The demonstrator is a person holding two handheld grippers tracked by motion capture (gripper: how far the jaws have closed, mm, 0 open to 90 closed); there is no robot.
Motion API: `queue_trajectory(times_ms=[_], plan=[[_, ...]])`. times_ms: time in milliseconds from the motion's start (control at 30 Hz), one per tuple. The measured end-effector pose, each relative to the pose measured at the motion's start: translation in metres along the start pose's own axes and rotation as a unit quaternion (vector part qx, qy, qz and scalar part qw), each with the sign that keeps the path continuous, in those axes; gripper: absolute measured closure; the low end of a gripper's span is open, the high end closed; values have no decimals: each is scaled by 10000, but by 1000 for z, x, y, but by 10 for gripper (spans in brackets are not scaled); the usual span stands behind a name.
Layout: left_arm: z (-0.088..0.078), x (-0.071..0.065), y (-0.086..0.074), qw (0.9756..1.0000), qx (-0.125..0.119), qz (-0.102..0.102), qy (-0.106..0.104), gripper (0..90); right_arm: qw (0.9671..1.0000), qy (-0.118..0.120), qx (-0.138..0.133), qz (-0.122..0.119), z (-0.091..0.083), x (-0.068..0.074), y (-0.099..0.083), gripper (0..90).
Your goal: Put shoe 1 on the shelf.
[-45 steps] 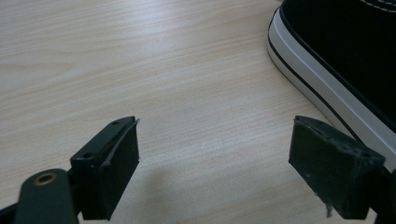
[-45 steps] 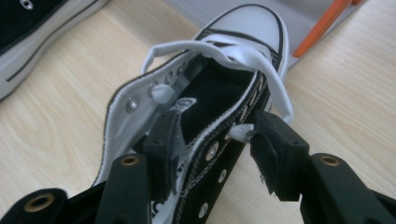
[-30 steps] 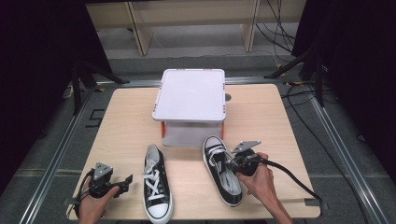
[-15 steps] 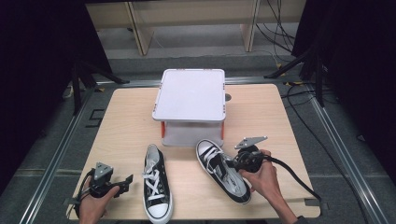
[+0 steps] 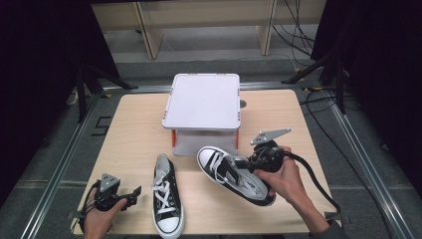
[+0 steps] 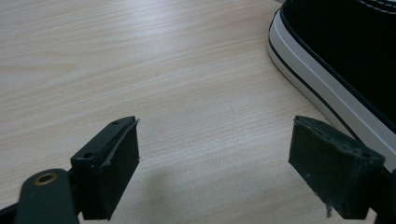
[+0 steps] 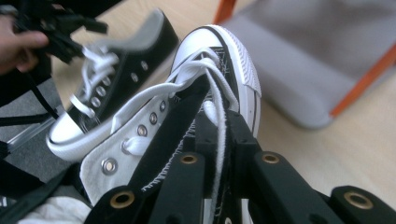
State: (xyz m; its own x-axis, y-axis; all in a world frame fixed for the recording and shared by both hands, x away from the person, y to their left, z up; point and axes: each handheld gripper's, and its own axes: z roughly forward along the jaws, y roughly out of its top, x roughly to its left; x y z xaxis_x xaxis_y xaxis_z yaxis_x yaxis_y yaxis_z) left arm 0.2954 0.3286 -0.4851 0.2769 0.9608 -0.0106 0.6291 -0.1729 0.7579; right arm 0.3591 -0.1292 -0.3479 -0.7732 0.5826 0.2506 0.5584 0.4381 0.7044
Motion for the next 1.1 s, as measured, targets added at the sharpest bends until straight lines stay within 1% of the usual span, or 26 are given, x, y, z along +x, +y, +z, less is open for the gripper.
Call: queue_trajectory(times_ms=[33,67,133,167,200,233,267,333,367,467,500,533,567,633,700,733,800,833,867,933,967,1000,1033,1100], plan=[[0,-1,0,10000,-48,-65,-38,156,10000,39,-24,-62,-2,2,6,865],[0,-1,0,9999,-73,-86,-44,156,9997,57,-98,-197,-3,3,12,865],[0,-1,0,10000,-45,-59,-38,156,9998,82,-113,-135,-5,7,23,864],[0,-1,0,10000,-59,-73,-34,156,9998,69,-143,-153,-5,8,28,865],[0,-1,0,10000,-54,-69,-35,156,9993,64,-183,-333,-6,8,34,864],[0,-1,0,10000,-55,-69,-33,156,9996,84,-168,-221,-6,11,39,864],[0,-1,0,10000,-54,-69,-25,156,9993,105,-186,-320,-6,11,45,864],[0,-1,0,10000,-33,-67,-15,157,9989,97,-242,-382,-6,13,56,865],[-1,-1,0,10000,-33,-61,-15,156,9991,91,-250,-338,-7,14,61,865],[0,0,0,10000,-4,-24,3,156,9987,132,-349,-348,-9,15,78,865],[0,0,0,10000,-16,-46,-4,156,9985,135,-383,-358,-10,14,83,865],[0,0,0,10000,-13,-42,-4,156,9988,152,-382,-278,-11,15,87,865],[0,0,0,10000,-15,-43,-4,156,9986,115,-431,-299,-11,13,96,865],[-1,-1,0,10000,-21,-47,-10,156,9987,63,-438,-257,-10,11,106,865],[0,-1,0,10000,-54,-70,-40,156,9988,5,-472,-151,-9,7,117,865],[0,0,0,10000,-42,-59,-45,156,9986,-81,-508,-144,-7,5,123,865],[0,0,0,10000,-38,-37,-34,156,9984,-169,-536,-36,-4,1,133,865],[0,0,0,10000,-44,-54,-39,157,9978,-339,-563,115,0,-5,147,865],[0,0,0,10000,-39,-47,-37,157,9978,-339,-563,115,0,-5,147,865],[0,1,0,10000,-42,-33,-41,156,9963,-528,-636,220,5,-11,158,865],[0,1,0,10000,-57,-40,-39,156,9954,-569,-649,419,8,-14,163,865],[-1,0,0,9999,-75,-62,-60,156,9942,-639,-704,509,12,-17,169,865],[-1,0,0,9999,-96,-80,-77,156,9933,-721,-751,512,15,-22,174,865],[-2,0,0,9999,-93,-79,-71,156,9902,-833,-844,733,23,-29,183,865]])
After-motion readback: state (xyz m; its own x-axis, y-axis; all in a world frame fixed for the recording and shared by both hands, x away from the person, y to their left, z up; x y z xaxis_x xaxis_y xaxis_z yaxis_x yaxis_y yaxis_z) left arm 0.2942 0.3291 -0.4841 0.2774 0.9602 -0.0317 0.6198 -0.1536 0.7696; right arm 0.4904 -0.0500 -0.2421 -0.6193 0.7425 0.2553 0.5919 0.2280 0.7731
